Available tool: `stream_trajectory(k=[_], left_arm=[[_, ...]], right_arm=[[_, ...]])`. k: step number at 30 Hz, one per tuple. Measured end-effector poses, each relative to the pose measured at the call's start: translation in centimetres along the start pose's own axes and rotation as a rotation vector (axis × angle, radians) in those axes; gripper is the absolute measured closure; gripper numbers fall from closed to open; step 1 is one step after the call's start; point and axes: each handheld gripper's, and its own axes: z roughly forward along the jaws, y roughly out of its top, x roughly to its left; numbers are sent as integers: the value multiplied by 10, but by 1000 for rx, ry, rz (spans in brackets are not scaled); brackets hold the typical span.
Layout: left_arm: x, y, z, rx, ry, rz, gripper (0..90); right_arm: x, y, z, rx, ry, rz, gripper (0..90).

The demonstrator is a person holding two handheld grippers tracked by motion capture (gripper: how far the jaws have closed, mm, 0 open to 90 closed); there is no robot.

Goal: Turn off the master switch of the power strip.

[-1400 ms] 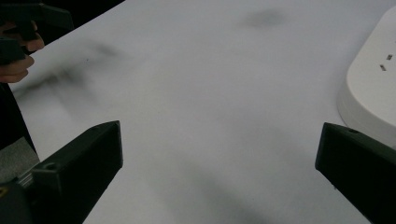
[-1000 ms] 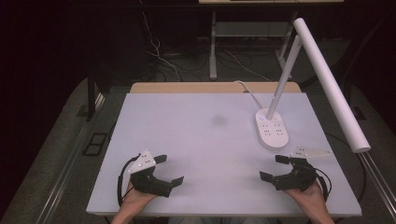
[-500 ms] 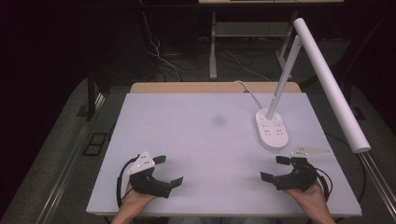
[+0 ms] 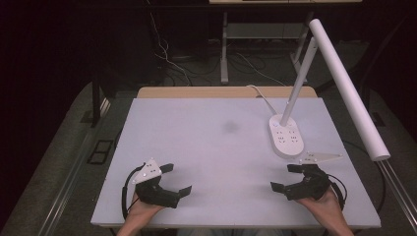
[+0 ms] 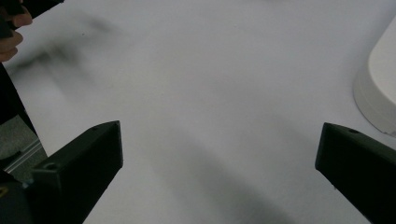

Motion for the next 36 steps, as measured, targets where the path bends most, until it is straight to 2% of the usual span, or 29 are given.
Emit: stream_trajectory(k=[11,26,36], left_arm=[[0,0,0,3,2,0,0],[0,-1,1,3,0,-5,0],[1,-1,1,3,3,-7,0]], right_arm=[[2,15,-4,11,-6,-24,3],[-3,36,-9,29,-23,-44,3],[-7,51,-6,39,-24,-49,3]])
